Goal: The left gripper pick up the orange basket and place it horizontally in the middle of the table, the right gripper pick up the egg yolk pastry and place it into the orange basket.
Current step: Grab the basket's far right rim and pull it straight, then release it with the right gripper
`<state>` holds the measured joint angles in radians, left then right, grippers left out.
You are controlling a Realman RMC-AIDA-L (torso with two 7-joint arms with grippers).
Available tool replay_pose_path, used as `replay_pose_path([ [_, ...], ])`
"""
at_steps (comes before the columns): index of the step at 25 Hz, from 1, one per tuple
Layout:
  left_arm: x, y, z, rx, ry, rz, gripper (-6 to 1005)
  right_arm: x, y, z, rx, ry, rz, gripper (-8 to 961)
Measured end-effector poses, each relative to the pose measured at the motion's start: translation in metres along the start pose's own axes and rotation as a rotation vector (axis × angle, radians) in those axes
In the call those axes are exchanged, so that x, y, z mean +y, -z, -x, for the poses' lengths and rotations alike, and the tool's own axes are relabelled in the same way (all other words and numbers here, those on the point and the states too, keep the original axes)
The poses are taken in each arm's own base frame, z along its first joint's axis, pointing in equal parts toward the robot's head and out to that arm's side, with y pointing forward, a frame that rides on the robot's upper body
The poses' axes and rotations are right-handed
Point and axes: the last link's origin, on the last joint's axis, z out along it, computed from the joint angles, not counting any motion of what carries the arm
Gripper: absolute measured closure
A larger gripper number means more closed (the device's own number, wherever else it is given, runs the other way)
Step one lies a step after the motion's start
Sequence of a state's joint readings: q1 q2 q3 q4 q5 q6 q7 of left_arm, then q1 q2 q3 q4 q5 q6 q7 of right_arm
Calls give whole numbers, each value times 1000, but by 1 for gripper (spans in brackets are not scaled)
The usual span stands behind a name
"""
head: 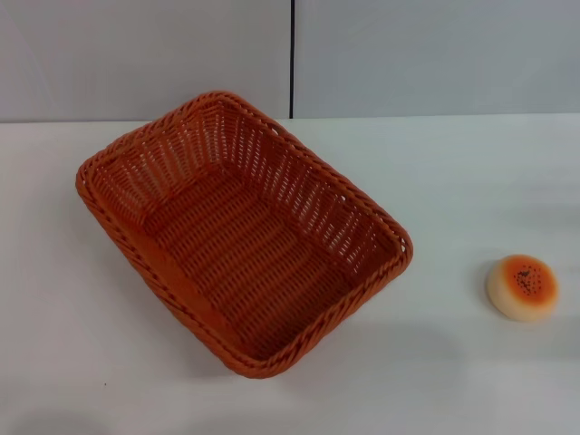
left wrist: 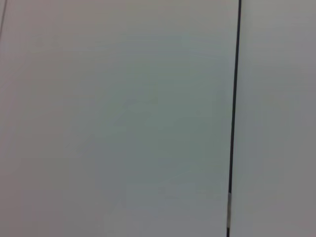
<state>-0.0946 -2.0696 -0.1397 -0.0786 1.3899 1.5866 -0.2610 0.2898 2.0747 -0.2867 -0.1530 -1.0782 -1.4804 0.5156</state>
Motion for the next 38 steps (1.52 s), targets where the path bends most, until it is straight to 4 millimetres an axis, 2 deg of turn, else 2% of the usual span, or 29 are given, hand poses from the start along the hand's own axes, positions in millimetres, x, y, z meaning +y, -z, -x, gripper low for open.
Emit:
replay_pose_path([
  [1, -1, 0, 0, 1, -1, -4, 194, 0, 0, 0, 2, 0, -1, 662],
  [10, 2, -4, -1, 13, 13, -11, 196, -1, -4, -3, 23, -1, -10, 461],
  [16, 12, -23, -7, 33, 7, 131, 198, -2, -2, -7, 42, -3, -26, 460],
  [18, 6, -40, -16, 22, 38, 244, 198, -3, -1, -5, 36, 0, -23, 460],
  [19, 6, -40, -16, 22, 38, 244, 199, -3, -1, -5, 34, -1, -23, 460],
  [22, 1, -60, -27, -12, 102, 342, 199, -3, -2, -5, 36, -2, -23, 460],
  [23, 2, -74, -37, -40, 129, 428, 199, -2, -2, -7, 43, -4, -23, 460],
  [24, 2, -74, -37, -40, 129, 428, 199, -2, -2, -7, 43, -4, -23, 460],
  [28, 7, -106, -63, -134, 137, 595, 200, -2, -4, -11, 69, -11, -33, 461],
  [30, 12, -124, -85, -194, 99, 684, 200, -2, -4, -12, 73, -11, -35, 461],
  [33, 22, -138, -109, -251, 50, 768, 200, -3, -4, -14, 87, -12, -42, 461],
  [34, 22, -138, -109, -251, 50, 768, 200, -3, -4, -14, 87, -12, -42, 461],
  [35, 34, -146, -129, -295, -19, 829, 200, -3, -5, -16, 100, -12, -49, 461],
  [37, 45, -151, -142, -339, -82, 870, 200, -3, -5, -17, 108, -13, -52, 461],
  [38, 58, -156, -156, -389, -162, 905, 200, -4, -6, -20, 122, -14, -59, 461],
])
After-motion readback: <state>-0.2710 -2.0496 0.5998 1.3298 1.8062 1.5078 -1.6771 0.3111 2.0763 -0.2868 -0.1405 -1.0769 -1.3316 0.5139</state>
